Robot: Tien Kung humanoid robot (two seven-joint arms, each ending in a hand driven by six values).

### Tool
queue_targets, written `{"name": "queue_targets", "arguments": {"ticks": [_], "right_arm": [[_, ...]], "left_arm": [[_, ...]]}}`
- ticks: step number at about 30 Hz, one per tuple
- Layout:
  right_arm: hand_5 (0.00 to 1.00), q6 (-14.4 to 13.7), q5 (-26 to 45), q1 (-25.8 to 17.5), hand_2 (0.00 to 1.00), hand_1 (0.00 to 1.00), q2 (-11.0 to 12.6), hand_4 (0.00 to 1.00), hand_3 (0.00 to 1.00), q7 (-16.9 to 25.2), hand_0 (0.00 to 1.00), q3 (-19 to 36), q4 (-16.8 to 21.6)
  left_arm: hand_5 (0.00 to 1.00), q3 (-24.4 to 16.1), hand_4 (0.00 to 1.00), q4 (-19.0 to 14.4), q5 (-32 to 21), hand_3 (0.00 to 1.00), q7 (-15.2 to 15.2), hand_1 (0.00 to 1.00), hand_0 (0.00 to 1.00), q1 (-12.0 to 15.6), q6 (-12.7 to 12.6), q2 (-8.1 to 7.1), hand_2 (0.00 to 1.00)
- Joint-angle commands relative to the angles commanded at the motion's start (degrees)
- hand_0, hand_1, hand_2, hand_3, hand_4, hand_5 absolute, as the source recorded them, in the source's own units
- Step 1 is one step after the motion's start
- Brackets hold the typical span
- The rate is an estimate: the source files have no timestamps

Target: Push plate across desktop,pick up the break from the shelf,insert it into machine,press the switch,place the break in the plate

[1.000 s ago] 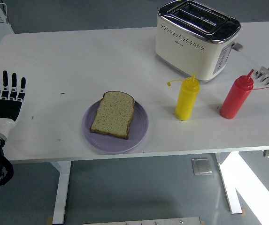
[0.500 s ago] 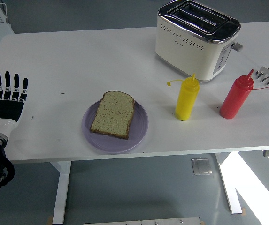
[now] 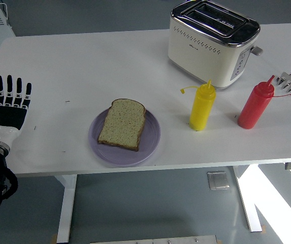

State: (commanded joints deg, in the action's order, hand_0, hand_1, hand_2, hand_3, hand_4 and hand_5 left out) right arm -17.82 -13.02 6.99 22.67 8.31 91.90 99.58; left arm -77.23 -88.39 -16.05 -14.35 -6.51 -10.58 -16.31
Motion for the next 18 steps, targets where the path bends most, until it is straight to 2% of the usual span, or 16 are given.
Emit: {"name": "queue_targets", "arguments": {"ticks": [8, 18], "right_arm": [[0.563, -0.78, 0.22, -0.43, 0.694, 0.706, -0.03, 0.773, 0.67, 0.71, 0.777, 0.05, -0.23], [0.55, -0.76, 0.88, -0.94, 0.694, 0.71, -0.39, 0.761, 0.67, 0.67, 0.777, 0.92, -0.76]], "left_arm": [[0.998, 0.96, 0.624, -0.87, 3.8, 0.645, -0.89, 0.7, 0.767, -0.06, -1.83, 0.01, 0.658], [0.998, -0.89, 0.623, -0.65, 0.83, 0.644, -0.54, 0.696, 0.766, 0.26, -0.94, -0.06, 0.655]]}}
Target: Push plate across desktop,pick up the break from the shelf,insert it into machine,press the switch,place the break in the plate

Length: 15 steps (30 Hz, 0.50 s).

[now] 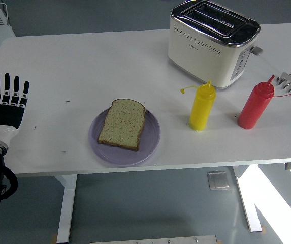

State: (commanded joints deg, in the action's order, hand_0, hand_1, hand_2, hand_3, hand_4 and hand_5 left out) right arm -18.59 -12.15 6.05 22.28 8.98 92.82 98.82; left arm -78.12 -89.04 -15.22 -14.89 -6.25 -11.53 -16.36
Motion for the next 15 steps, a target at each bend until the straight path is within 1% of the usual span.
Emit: {"name": "queue_targets", "arguments": {"ticks": [6, 10, 15], "right_arm": [[0.54, -0.15, 0.36, 1.17, 0.69, 0.709, -0.15, 0.753, 0.666, 0.15, 0.776, -0.98, -0.44], [0.527, -0.21, 0.21, 2.61, 0.688, 0.707, -0.23, 0.743, 0.663, 0.16, 0.776, -2.19, -0.44], [0.527, -0.21, 0.1, 3.29, 0.688, 0.707, -0.25, 0.743, 0.663, 0.13, 0.776, -3.01, -0.34]], "left_arm": [[0.998, -0.4, 0.619, 0.11, -0.73, 0.644, -0.05, 0.696, 0.765, -0.19, 0.23, 0.19, 0.651], [0.998, -0.45, 0.617, 0.15, -0.53, 0.643, -0.18, 0.695, 0.764, -0.45, 0.18, 0.27, 0.65], [0.998, -0.18, 0.617, 0.29, -0.15, 0.643, -0.32, 0.695, 0.764, -0.48, 0.07, 0.33, 0.65]]}}
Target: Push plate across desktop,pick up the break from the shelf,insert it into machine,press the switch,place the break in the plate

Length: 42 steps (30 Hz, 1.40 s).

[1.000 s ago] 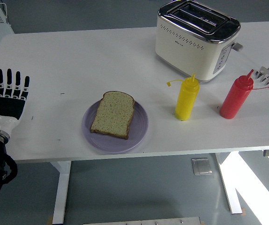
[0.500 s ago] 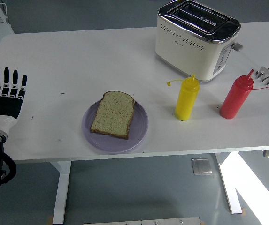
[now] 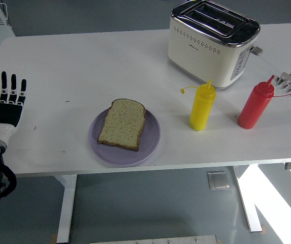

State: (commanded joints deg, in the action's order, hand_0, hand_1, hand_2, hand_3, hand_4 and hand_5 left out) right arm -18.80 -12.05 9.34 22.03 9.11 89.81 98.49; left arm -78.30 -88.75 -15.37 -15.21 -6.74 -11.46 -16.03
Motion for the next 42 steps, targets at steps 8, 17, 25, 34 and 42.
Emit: {"name": "queue_targets", "arguments": {"ticks": [8, 17, 25, 34, 42], "right_arm": [[0.52, -0.03, -0.11, 0.14, 0.688, 0.706, -0.13, 0.738, 0.663, 0.04, 0.776, -0.78, 0.03], [0.519, -0.13, -0.15, -0.16, 0.687, 0.705, -0.35, 0.735, 0.663, 0.25, 0.776, -0.7, -0.09], [0.51, -0.34, 0.26, -0.31, 0.687, 0.706, -0.55, 0.73, 0.662, 0.53, 0.775, -0.84, -0.1], [0.509, -0.54, 0.33, -0.27, 0.687, 0.706, -0.63, 0.729, 0.662, 0.63, 0.775, -0.64, 0.03], [0.506, -0.72, 0.42, -0.22, 0.687, 0.706, -0.63, 0.728, 0.66, 0.72, 0.775, -0.44, 0.2]], "left_arm": [[0.998, 0.57, 0.614, 0.24, 0.34, 0.642, -0.18, 0.694, 0.763, 0.16, -0.17, 0.11, 0.65], [0.998, 0.5, 0.613, 0.58, 0.55, 0.641, -0.49, 0.692, 0.763, 0.11, -0.34, 0.27, 0.649], [0.998, 0.86, 0.613, 0.63, 0.34, 0.64, -0.69, 0.69, 0.762, -0.08, -0.43, 0.28, 0.646], [0.998, 1.27, 0.614, 0.7, 0.38, 0.639, -0.79, 0.69, 0.762, -0.22, -0.65, 0.28, 0.646], [0.998, 0.75, 0.614, 0.58, 0.01, 0.638, -0.81, 0.689, 0.761, -0.14, -0.7, 0.31, 0.645]]}}
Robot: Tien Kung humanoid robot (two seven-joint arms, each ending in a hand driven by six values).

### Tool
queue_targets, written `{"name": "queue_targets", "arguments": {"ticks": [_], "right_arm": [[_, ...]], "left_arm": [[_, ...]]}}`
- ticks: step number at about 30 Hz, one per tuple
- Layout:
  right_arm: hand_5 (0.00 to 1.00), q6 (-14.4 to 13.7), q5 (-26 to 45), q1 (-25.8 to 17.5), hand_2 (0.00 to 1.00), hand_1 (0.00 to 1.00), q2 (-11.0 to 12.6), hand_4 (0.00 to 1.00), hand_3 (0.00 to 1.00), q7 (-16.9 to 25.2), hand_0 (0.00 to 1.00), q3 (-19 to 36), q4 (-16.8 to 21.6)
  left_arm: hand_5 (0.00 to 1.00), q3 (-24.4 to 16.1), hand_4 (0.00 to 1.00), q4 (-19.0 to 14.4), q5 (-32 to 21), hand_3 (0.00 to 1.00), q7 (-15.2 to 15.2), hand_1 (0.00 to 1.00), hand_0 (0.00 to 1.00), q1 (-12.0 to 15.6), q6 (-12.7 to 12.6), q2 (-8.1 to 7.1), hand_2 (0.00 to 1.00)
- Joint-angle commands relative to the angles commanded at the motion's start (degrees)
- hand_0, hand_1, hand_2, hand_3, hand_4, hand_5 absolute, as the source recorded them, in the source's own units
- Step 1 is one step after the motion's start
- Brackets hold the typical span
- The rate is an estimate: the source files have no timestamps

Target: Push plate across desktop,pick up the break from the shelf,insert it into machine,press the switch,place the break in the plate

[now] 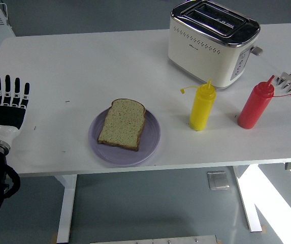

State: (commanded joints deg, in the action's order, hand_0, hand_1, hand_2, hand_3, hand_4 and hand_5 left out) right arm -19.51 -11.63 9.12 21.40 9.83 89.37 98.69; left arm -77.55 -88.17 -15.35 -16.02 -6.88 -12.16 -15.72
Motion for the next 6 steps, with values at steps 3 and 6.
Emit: {"name": "queue_targets", "arguments": {"ticks": [3, 6], "right_arm": [[0.501, -0.13, 0.1, -0.06, 0.683, 0.701, -0.03, 0.726, 0.659, 0.04, 0.774, 0.06, 0.05], [0.501, -0.3, 0.16, -0.13, 0.683, 0.701, -0.05, 0.726, 0.659, 0.09, 0.774, 0.17, 0.09]], "left_arm": [[0.998, -0.26, 0.615, -0.03, -0.49, 0.638, 0.03, 0.686, 0.756, 0.04, 0.07, -0.03, 0.645], [0.998, -0.5, 0.615, -0.02, -1.16, 0.638, -0.1, 0.686, 0.756, 0.11, 0.24, -0.02, 0.645]]}}
